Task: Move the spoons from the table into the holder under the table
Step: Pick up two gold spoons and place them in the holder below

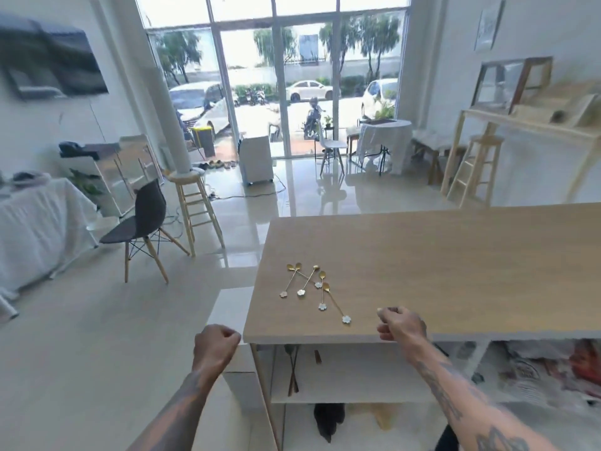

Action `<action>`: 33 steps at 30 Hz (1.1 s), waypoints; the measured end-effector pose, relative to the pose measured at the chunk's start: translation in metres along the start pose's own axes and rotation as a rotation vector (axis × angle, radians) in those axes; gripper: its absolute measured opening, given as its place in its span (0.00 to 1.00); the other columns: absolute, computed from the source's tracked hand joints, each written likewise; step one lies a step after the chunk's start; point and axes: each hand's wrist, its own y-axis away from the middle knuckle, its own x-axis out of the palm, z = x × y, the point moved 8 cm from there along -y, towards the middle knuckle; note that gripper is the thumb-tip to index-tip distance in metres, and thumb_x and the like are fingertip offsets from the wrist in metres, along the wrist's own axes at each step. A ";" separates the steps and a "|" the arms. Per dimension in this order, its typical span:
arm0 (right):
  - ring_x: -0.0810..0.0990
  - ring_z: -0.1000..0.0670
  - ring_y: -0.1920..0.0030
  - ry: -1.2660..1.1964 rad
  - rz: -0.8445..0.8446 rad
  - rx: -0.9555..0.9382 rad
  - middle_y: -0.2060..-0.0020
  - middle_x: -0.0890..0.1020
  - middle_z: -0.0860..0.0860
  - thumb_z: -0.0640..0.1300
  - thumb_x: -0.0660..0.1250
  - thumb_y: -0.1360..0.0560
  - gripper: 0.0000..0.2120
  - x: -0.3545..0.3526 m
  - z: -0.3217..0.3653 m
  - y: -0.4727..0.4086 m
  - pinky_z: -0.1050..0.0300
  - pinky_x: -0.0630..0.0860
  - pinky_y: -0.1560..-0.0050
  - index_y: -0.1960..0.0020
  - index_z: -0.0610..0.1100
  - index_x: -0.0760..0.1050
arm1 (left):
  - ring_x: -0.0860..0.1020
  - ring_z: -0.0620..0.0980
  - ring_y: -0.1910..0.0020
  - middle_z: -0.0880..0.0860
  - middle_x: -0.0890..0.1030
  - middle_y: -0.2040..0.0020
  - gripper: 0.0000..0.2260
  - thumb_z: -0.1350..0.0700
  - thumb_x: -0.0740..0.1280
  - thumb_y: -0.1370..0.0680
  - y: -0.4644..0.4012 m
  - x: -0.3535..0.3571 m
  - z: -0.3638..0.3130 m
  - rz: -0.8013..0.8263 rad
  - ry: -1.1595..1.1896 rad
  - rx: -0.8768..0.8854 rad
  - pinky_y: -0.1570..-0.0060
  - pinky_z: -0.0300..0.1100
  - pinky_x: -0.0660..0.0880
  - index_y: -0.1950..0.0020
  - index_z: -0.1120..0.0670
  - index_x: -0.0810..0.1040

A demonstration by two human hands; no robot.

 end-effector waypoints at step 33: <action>0.82 0.41 0.41 0.928 0.191 0.120 0.42 0.83 0.43 0.40 0.64 0.26 0.13 0.151 0.036 -0.150 0.56 0.75 0.53 0.44 0.39 0.82 | 0.83 0.62 0.41 0.61 0.85 0.41 0.12 0.57 0.66 0.22 -0.222 0.144 -0.137 0.247 -0.238 0.034 0.44 0.49 0.80 0.42 0.60 0.84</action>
